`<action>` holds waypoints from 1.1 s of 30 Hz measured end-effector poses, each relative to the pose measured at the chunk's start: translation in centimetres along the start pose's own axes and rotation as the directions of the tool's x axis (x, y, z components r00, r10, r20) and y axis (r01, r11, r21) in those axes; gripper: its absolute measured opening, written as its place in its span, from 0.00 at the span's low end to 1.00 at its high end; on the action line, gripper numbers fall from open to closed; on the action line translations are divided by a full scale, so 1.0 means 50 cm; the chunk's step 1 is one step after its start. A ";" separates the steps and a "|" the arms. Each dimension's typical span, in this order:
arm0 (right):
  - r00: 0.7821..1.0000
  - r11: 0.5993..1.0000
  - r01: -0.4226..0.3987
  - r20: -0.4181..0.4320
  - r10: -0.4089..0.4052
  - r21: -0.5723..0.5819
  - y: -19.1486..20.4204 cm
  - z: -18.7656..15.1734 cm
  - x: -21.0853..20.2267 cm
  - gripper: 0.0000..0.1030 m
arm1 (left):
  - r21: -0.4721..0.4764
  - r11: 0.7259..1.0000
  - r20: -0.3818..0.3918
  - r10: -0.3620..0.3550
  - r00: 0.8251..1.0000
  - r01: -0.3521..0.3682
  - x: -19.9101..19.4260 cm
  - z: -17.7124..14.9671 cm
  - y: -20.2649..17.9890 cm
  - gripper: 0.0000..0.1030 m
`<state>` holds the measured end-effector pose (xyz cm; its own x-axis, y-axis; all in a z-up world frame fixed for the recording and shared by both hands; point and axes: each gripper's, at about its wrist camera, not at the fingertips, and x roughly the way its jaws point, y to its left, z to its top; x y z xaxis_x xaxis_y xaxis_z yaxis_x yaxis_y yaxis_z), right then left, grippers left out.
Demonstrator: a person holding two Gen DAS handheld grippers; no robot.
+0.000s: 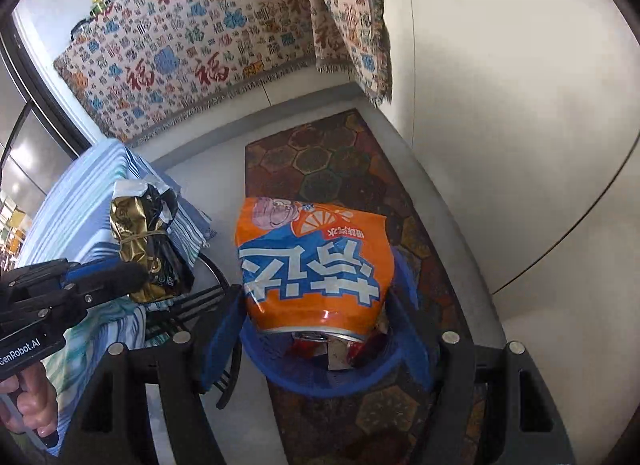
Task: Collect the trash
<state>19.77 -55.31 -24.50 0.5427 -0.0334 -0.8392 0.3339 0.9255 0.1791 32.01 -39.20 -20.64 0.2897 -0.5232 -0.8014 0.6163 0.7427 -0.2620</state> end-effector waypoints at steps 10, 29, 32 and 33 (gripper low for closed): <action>0.999 1.000 -0.012 -0.034 0.012 0.020 -0.044 0.003 0.092 0.80 | 0.014 1.000 -0.040 -0.015 0.999 0.016 0.075 0.017 0.009 0.28; 0.980 0.986 0.137 0.134 -0.149 0.100 0.032 -0.105 -0.261 0.88 | 0.023 0.995 0.140 0.098 0.985 -0.102 -0.214 -0.128 -0.041 1.00; 0.977 0.983 0.147 0.139 -0.162 0.114 0.070 -0.171 -0.328 0.88 | 0.030 0.982 0.177 0.179 0.968 -0.187 -0.270 -0.181 -0.055 1.00; 0.976 0.981 0.148 0.139 -0.165 0.122 0.076 -0.191 -0.344 0.88 | 0.036 0.979 0.184 0.190 0.964 -0.200 -0.289 -0.197 -0.062 1.00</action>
<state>4.35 -47.59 -14.31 0.5820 -0.2377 -0.7777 0.5021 0.8573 0.1137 18.71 -29.81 -13.57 0.5316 -0.4404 -0.7235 0.5720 0.8166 -0.0768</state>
